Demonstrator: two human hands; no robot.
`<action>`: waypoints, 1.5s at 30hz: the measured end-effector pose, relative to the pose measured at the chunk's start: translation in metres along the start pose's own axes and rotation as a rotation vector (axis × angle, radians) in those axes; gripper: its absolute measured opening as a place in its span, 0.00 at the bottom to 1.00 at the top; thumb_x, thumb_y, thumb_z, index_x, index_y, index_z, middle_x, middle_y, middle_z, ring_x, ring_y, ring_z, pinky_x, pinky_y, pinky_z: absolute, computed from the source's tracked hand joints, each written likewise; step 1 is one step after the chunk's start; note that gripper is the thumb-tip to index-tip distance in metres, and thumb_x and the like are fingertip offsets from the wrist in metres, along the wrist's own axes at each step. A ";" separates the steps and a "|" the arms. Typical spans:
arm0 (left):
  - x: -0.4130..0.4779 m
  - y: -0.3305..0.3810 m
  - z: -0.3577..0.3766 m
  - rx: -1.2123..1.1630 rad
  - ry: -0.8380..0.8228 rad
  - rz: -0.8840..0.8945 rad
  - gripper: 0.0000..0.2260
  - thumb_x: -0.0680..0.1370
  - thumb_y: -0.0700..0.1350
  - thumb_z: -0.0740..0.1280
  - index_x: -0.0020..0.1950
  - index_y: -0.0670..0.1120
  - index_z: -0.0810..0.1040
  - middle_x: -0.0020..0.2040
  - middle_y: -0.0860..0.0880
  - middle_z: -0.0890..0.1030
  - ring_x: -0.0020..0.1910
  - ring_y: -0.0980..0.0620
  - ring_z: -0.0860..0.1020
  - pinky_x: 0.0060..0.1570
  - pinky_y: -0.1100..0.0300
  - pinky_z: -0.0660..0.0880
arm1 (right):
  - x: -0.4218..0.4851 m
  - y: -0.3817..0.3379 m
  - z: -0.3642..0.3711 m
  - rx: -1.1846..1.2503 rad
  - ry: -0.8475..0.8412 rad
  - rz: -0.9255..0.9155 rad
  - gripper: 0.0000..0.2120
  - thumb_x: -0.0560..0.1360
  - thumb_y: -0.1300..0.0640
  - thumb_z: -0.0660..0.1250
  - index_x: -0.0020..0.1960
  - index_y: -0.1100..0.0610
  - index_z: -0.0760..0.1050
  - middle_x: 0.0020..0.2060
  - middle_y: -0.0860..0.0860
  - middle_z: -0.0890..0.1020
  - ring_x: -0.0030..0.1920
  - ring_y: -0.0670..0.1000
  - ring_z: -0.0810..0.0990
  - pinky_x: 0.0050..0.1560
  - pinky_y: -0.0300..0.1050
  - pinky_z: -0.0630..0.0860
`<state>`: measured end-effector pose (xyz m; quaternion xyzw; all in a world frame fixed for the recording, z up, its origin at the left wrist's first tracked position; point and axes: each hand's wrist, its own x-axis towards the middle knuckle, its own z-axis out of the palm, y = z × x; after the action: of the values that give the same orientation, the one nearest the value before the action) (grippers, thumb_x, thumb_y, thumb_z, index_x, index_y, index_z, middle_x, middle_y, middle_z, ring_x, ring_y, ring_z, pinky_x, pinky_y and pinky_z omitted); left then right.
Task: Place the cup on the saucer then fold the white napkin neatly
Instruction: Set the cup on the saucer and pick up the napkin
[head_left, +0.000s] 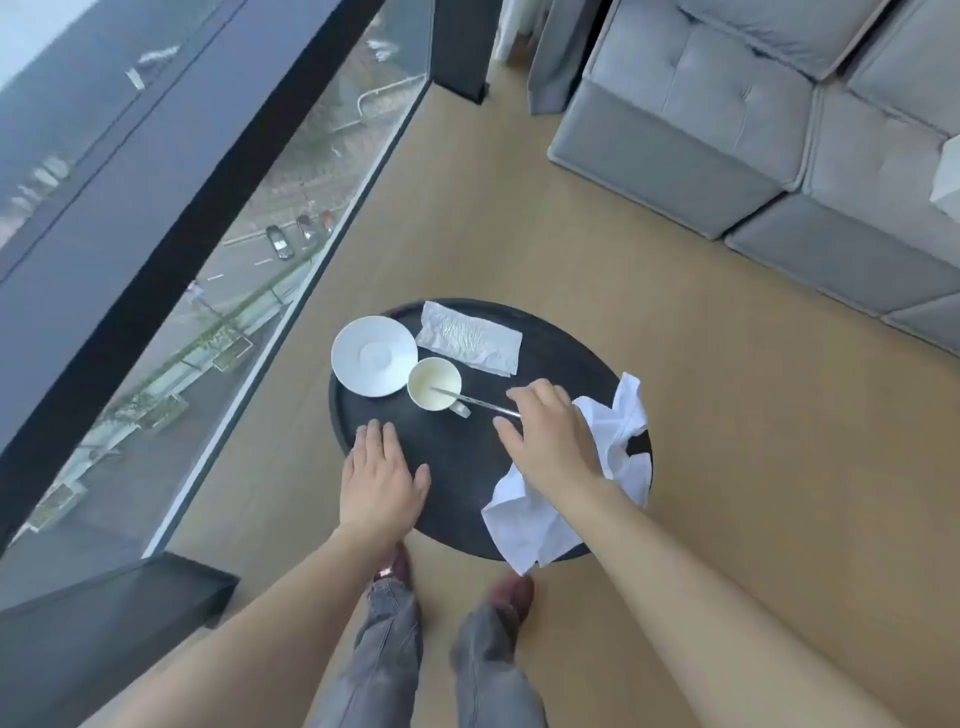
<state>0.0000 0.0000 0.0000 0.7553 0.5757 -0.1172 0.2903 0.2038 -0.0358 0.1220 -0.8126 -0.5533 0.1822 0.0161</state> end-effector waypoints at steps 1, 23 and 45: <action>0.009 -0.001 0.007 -0.005 0.033 0.007 0.36 0.82 0.58 0.56 0.84 0.40 0.52 0.85 0.40 0.53 0.84 0.41 0.50 0.81 0.47 0.51 | 0.008 -0.003 0.007 0.015 0.009 -0.028 0.13 0.80 0.51 0.64 0.59 0.59 0.78 0.53 0.54 0.79 0.53 0.58 0.76 0.51 0.55 0.75; 0.040 0.006 0.080 0.067 0.381 -0.158 0.35 0.80 0.56 0.58 0.82 0.38 0.59 0.83 0.39 0.61 0.83 0.42 0.55 0.81 0.45 0.51 | 0.093 0.125 0.029 0.273 0.124 -0.166 0.10 0.76 0.68 0.65 0.42 0.55 0.75 0.39 0.45 0.75 0.43 0.53 0.70 0.46 0.52 0.69; 0.041 0.007 0.083 0.075 0.432 -0.160 0.35 0.79 0.56 0.59 0.82 0.39 0.60 0.83 0.40 0.62 0.83 0.42 0.56 0.81 0.47 0.50 | 0.083 0.056 0.103 0.455 -0.054 -0.305 0.17 0.71 0.43 0.72 0.53 0.54 0.79 0.43 0.43 0.73 0.37 0.45 0.74 0.41 0.38 0.72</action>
<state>0.0321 -0.0157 -0.0853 0.7250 0.6778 0.0033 0.1220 0.2487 -0.0005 -0.0101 -0.6903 -0.6143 0.3187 0.2109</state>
